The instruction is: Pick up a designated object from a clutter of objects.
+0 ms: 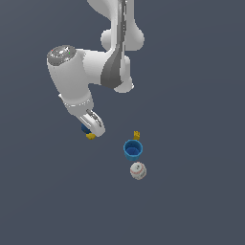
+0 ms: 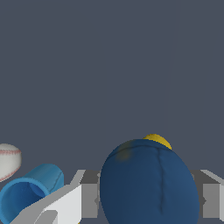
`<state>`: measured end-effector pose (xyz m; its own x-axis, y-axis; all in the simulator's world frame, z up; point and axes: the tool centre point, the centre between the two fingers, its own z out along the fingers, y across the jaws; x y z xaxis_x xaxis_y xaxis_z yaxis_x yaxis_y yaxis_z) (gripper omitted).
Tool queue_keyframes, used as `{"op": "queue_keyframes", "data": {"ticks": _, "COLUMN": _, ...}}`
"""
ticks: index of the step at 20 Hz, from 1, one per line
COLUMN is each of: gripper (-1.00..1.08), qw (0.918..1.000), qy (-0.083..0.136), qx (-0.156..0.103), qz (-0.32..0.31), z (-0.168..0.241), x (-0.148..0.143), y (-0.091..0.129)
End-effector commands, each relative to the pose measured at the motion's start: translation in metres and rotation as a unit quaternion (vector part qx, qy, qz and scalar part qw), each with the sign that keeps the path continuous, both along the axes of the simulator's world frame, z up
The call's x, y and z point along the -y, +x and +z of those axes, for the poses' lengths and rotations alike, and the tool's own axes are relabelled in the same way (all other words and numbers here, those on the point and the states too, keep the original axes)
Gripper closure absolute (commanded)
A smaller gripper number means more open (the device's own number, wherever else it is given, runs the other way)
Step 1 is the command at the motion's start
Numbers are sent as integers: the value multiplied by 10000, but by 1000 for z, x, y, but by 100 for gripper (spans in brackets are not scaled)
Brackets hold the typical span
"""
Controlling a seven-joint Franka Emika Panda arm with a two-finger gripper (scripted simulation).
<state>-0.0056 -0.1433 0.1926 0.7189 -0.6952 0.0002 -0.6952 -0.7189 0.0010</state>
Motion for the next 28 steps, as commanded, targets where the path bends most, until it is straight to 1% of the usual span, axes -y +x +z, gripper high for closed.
{"op": "queue_keyframes", "data": {"ticks": 1, "gripper": 108, "qw": 10000, "qy": -11, "qx": 0, "qz": -5, "z": 28, "x": -17, "y": 4}}
{"op": "queue_keyframes", "data": {"ticks": 10, "gripper": 108, "qw": 10000, "qy": -17, "qx": 0, "qz": -6, "z": 123, "x": -76, "y": 20}}
{"op": "queue_keyframes", "data": {"ticks": 15, "gripper": 108, "qw": 10000, "qy": -8, "qx": 2, "qz": 1, "z": 166, "x": -104, "y": 29}}
{"op": "queue_keyframes", "data": {"ticks": 21, "gripper": 108, "qw": 10000, "qy": 1, "qx": 2, "qz": 7, "z": 200, "x": -126, "y": 37}}
{"op": "queue_keyframes", "data": {"ticks": 28, "gripper": 108, "qw": 10000, "qy": 4, "qx": 3, "qz": 9, "z": 217, "x": -137, "y": 42}}
